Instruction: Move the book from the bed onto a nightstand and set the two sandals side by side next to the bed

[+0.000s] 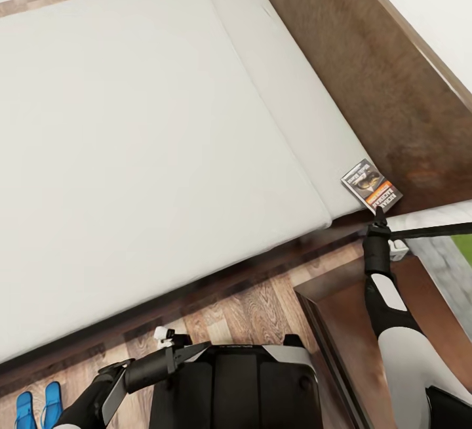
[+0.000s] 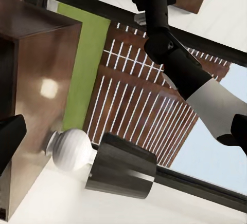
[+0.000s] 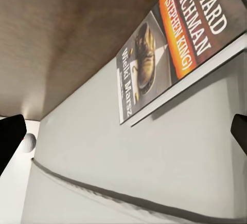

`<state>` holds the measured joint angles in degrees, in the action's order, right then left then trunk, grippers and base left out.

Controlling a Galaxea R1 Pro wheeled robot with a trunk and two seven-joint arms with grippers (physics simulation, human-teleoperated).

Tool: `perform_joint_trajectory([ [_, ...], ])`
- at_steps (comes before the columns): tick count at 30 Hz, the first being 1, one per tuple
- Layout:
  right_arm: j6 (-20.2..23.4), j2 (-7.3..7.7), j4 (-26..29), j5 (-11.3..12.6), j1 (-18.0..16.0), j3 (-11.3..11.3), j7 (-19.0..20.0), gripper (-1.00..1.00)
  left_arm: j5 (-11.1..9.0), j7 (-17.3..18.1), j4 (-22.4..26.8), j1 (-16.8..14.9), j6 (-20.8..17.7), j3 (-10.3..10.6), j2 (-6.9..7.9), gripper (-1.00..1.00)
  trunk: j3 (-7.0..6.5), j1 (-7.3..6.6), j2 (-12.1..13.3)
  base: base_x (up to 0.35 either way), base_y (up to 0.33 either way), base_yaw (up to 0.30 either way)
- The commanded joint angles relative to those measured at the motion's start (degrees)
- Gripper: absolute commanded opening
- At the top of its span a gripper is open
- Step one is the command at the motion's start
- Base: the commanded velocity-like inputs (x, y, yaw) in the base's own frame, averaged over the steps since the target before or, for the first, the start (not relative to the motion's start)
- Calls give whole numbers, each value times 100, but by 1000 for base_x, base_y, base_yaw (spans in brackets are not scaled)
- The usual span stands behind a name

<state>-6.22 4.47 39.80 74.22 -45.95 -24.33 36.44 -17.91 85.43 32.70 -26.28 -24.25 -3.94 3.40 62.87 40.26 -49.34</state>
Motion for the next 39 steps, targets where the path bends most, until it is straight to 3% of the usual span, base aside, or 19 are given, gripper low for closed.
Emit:
perform_joint_trajectory([
  [1,-2,2,-7,49,-2,7,30,100,-6,19,0,0,-61,-1,1,100,21,23,-45,0,0,0],
  [10,0,5,-11,49,5,-2,30,100,-19,17,-62,0,-67,-9,11,100,39,45,-85,0,0,0],
  [36,2,10,-7,49,7,-36,30,100,7,25,-194,0,-62,-19,21,100,506,616,-1128,0,0,0],
  [39,-10,13,-7,49,7,-56,26,100,0,26,-194,0,-62,-19,21,100,506,616,-1128,0,0,0],
])
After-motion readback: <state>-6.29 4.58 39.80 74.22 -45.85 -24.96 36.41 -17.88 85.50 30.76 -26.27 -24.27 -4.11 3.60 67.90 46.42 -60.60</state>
